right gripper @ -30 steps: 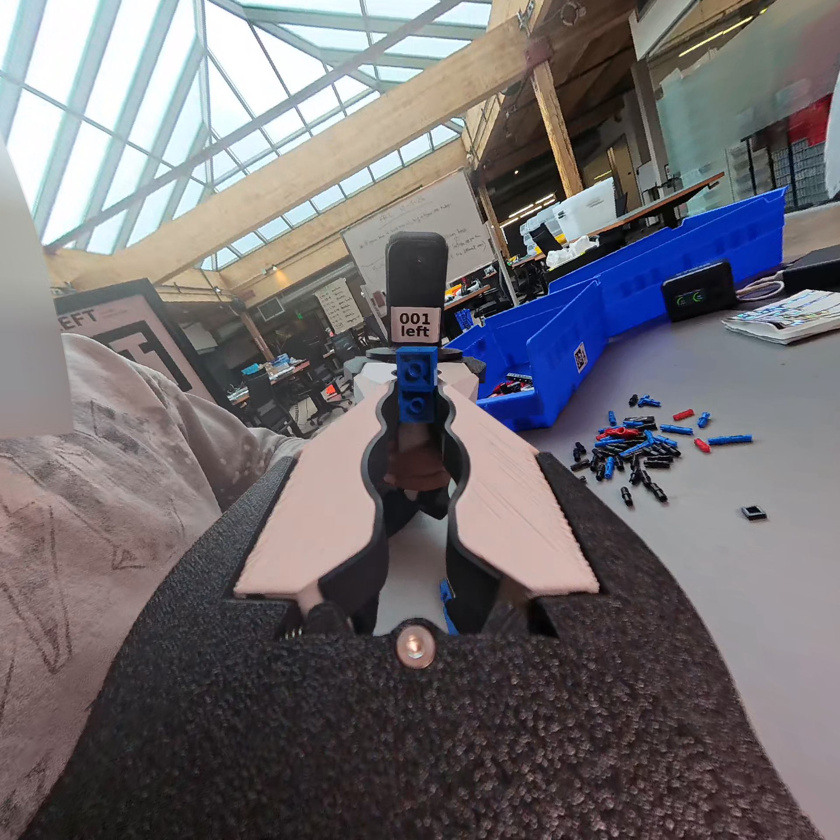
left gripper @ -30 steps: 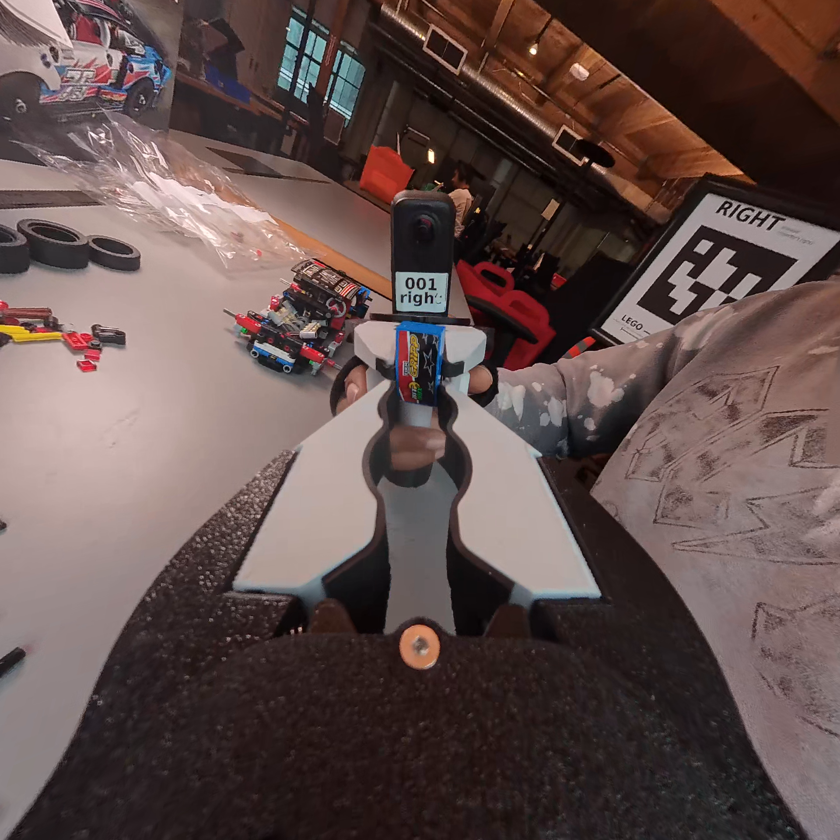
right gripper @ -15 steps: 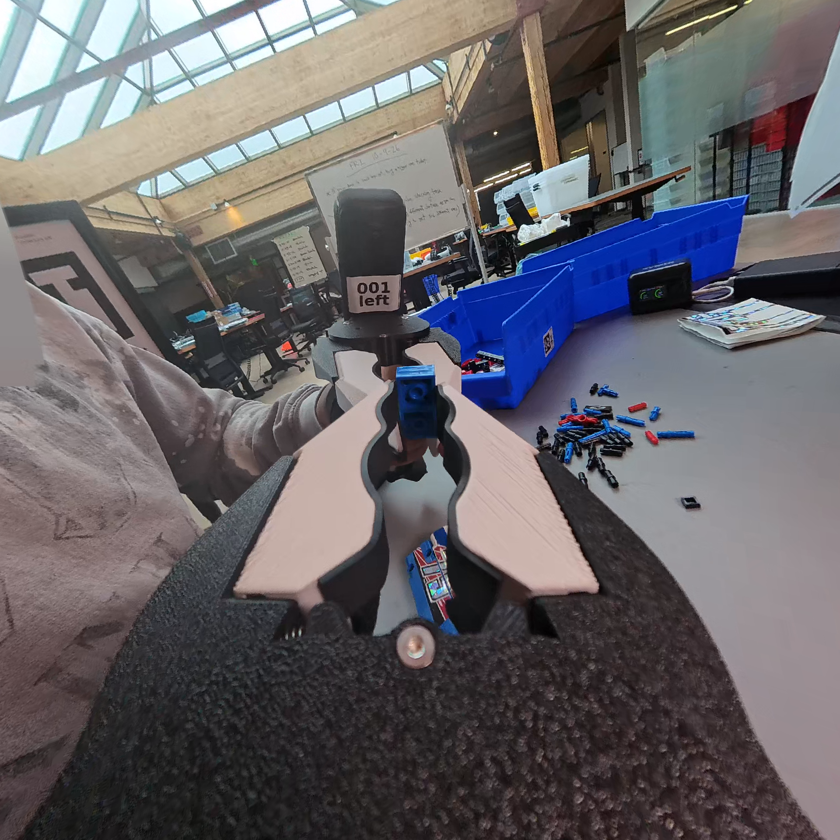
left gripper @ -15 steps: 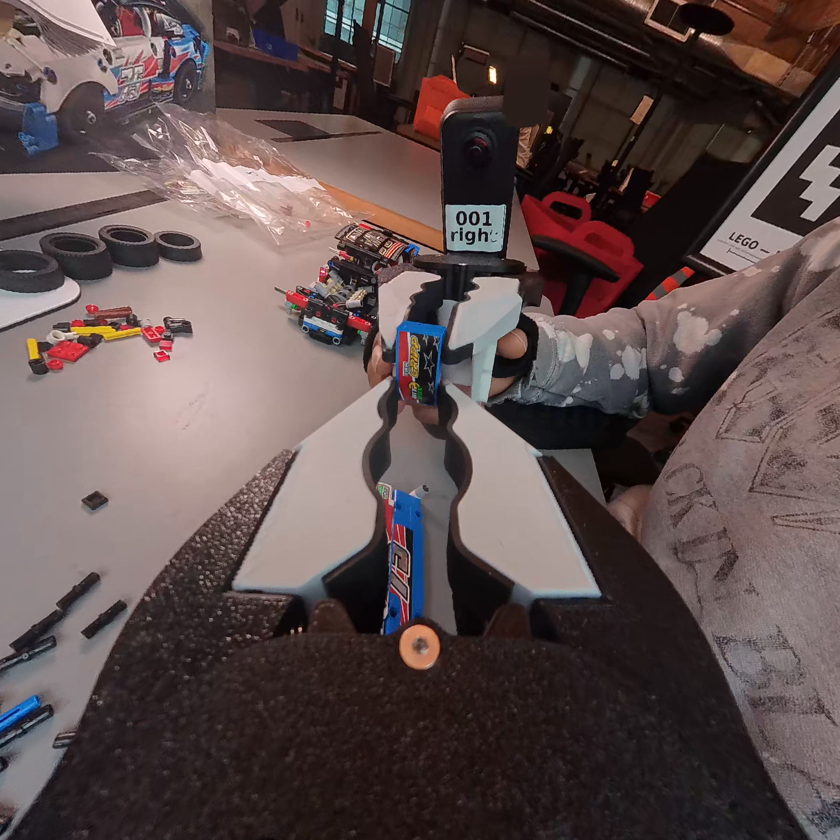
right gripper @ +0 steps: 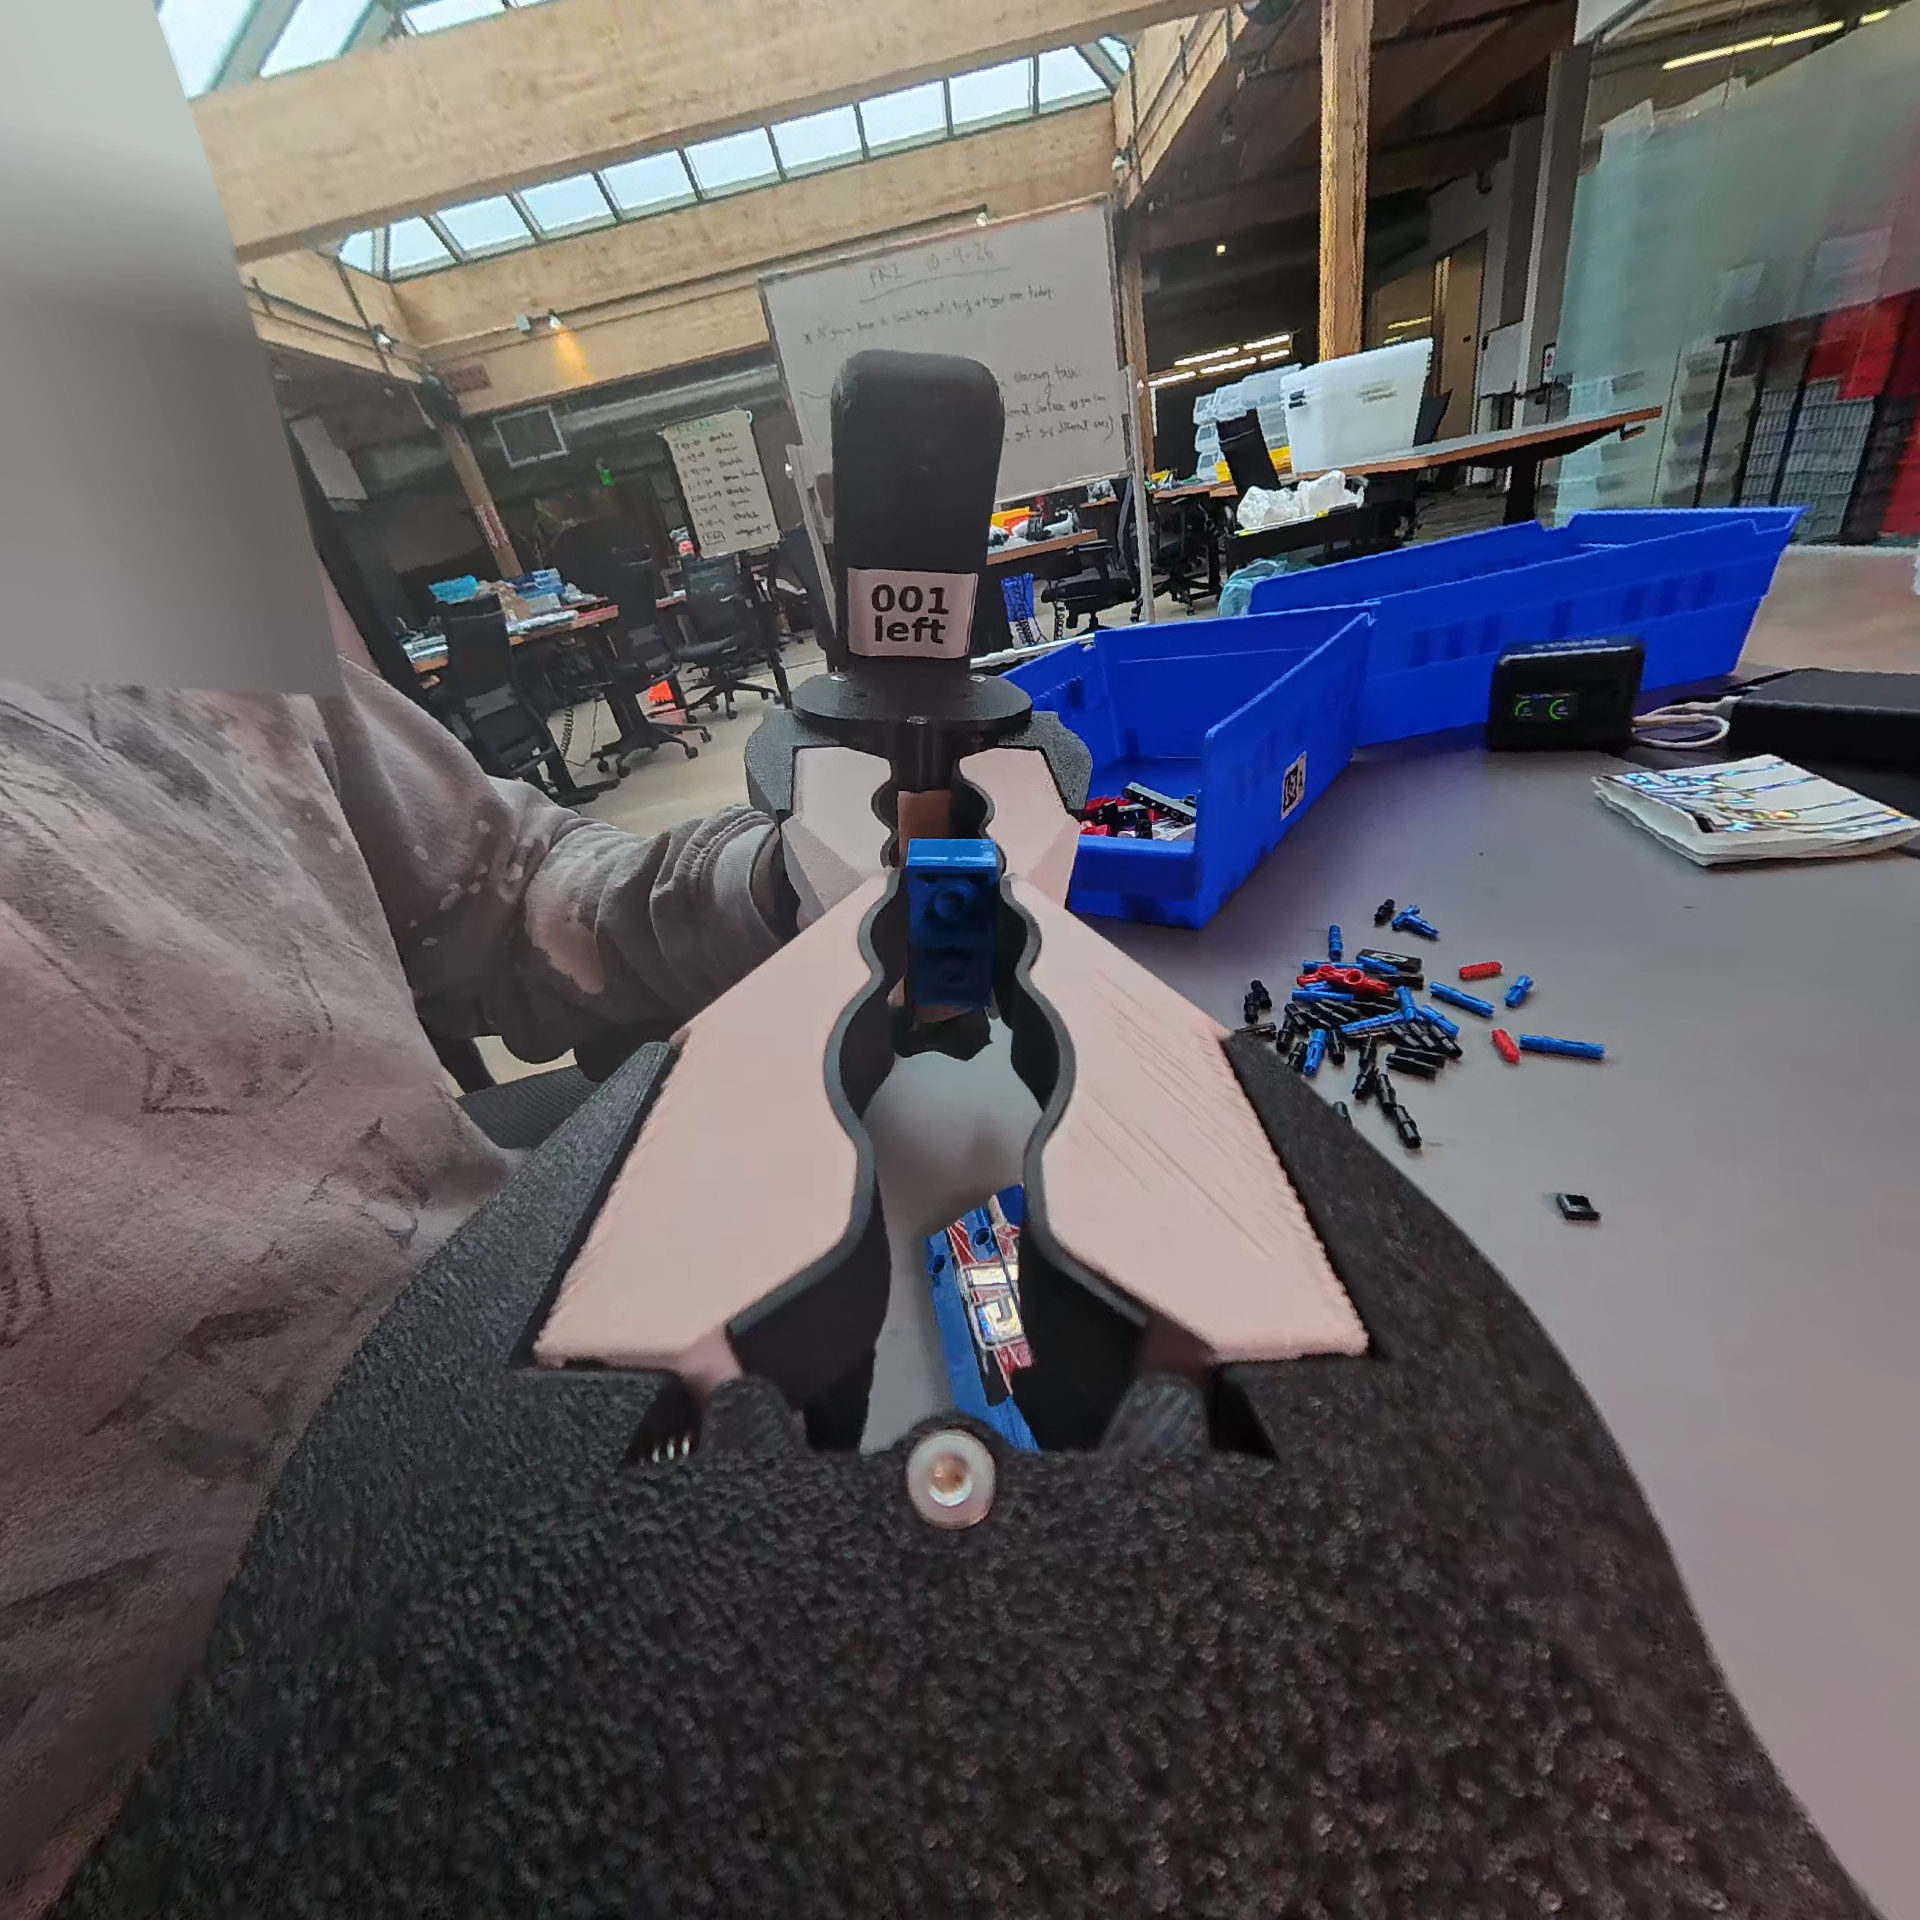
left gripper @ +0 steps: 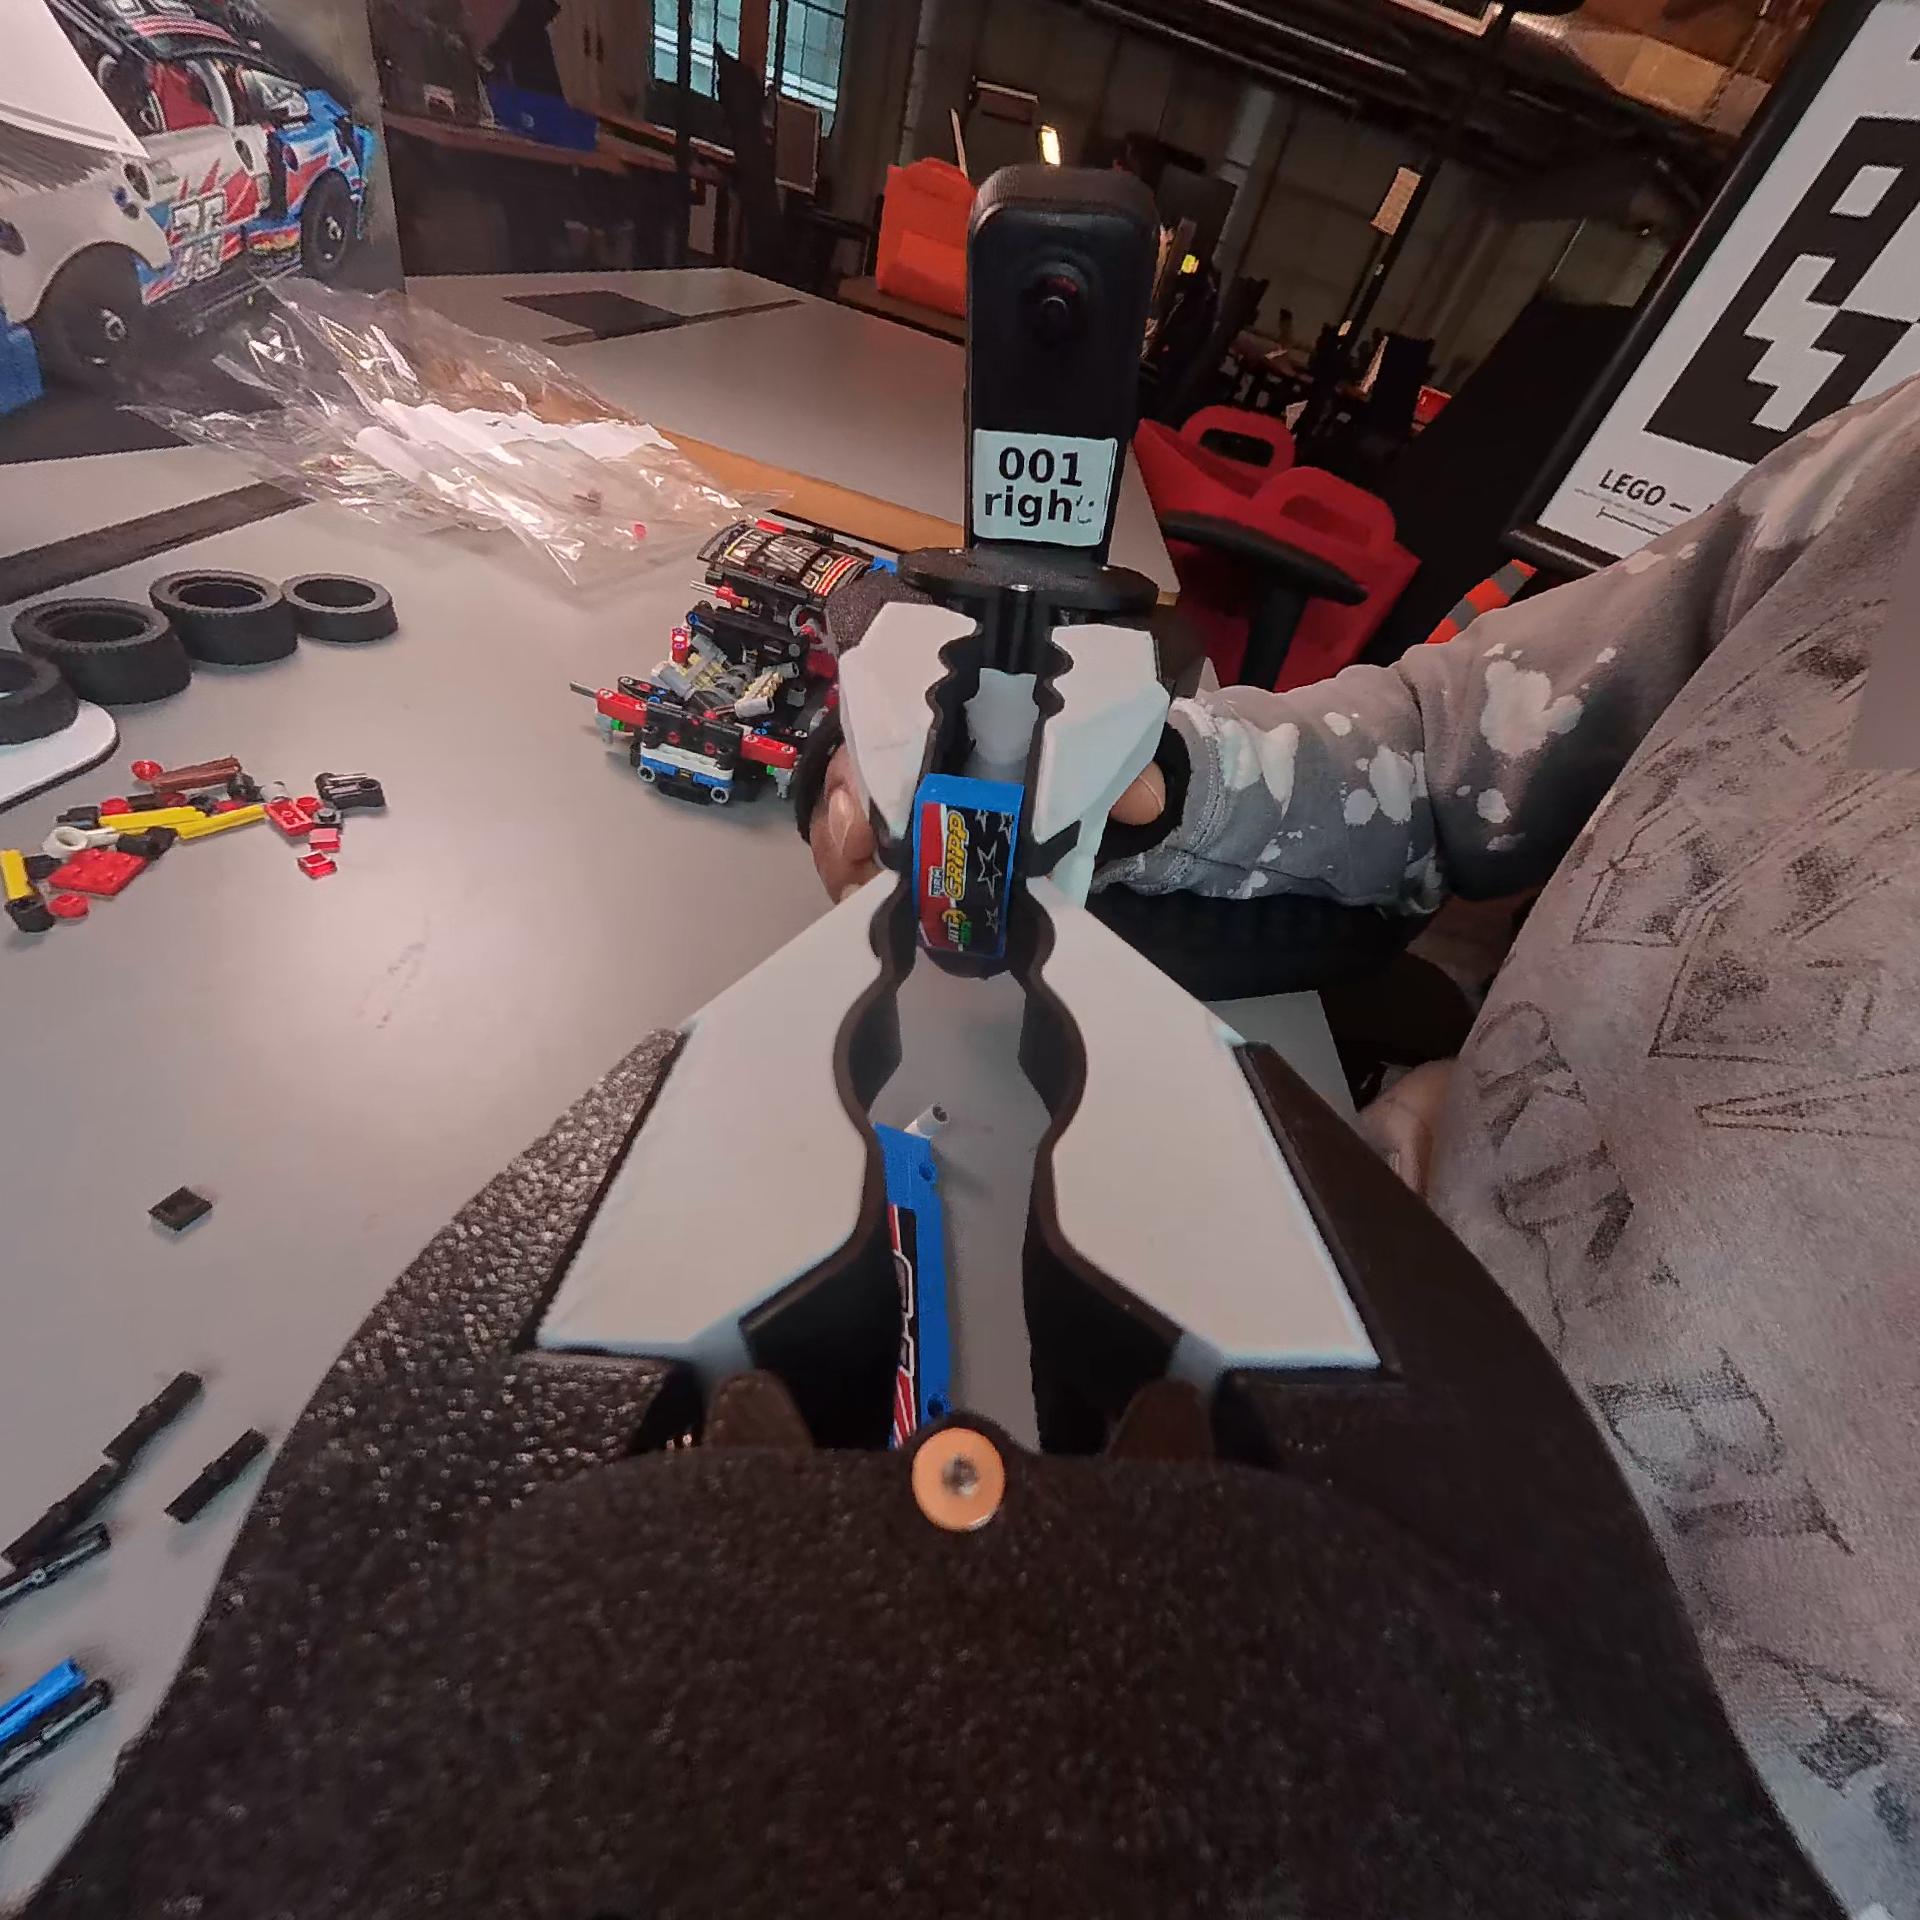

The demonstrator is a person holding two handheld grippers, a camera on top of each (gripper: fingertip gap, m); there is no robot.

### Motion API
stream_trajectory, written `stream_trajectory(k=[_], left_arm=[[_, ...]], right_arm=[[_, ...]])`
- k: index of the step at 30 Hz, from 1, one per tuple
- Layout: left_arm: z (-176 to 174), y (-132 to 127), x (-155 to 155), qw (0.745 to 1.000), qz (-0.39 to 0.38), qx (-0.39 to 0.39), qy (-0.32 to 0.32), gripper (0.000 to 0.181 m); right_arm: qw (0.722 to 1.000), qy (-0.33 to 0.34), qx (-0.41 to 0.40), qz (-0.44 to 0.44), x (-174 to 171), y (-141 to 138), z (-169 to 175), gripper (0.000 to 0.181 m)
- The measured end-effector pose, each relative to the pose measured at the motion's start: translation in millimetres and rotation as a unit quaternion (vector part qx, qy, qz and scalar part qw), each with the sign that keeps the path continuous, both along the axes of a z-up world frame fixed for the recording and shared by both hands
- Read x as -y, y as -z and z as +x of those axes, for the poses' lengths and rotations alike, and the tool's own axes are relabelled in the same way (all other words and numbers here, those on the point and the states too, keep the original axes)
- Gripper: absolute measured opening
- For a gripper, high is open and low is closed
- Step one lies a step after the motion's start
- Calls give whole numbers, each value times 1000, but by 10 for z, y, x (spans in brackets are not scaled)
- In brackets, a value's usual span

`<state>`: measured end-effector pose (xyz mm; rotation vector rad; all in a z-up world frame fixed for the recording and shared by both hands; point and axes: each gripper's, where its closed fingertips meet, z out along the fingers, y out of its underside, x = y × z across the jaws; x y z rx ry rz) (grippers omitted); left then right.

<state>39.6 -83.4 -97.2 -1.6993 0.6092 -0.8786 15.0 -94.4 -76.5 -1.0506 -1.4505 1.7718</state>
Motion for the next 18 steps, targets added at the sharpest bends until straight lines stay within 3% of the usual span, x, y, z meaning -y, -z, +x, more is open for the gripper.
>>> stream_trajectory(k=[13,16,18], left_arm=[[82,-27,59,998,26,-51,10,13],[-465,-390,42,995,69,12,-72,10],[-528,-356,34,994,67,-6,-84,13]], right_arm=[[992,-75,39,90,-9,95,249,16],[997,-26,42,52,-420,75,373,15],[996,-32,46,68,-277,137,275,16]])
